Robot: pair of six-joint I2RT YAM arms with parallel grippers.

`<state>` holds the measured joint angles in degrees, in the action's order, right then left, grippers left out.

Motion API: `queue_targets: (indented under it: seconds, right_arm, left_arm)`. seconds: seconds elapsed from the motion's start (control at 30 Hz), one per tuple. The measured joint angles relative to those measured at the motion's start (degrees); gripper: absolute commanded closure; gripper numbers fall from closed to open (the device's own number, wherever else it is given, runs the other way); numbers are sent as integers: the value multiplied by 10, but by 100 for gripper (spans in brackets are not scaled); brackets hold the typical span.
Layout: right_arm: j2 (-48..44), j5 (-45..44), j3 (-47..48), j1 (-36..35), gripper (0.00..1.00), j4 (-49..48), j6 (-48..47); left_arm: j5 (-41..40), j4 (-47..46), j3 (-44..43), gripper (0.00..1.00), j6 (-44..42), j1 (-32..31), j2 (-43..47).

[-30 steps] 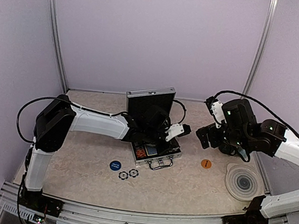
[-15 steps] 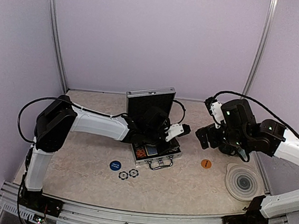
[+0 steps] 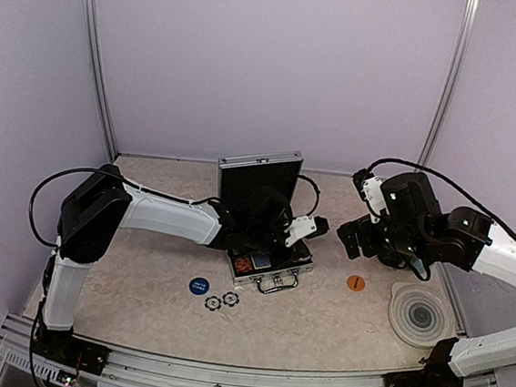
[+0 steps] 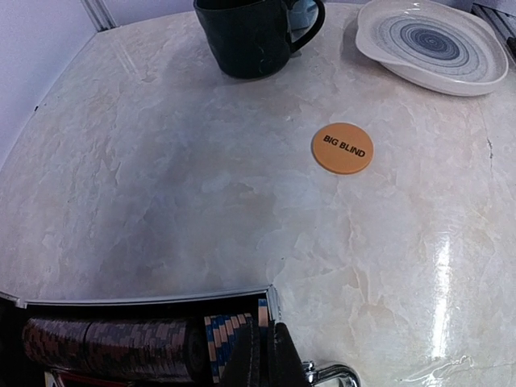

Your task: Pack up texas hold em set

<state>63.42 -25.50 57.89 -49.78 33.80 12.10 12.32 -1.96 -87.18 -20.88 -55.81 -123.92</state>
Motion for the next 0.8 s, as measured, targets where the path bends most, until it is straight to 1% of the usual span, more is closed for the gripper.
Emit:
queue_targets:
  seconds: [0.8]
  right_arm:
    - [7, 4, -5, 0, 1, 0, -5]
  left_arm:
    - [1, 25, -32, 100, -2, -3, -10]
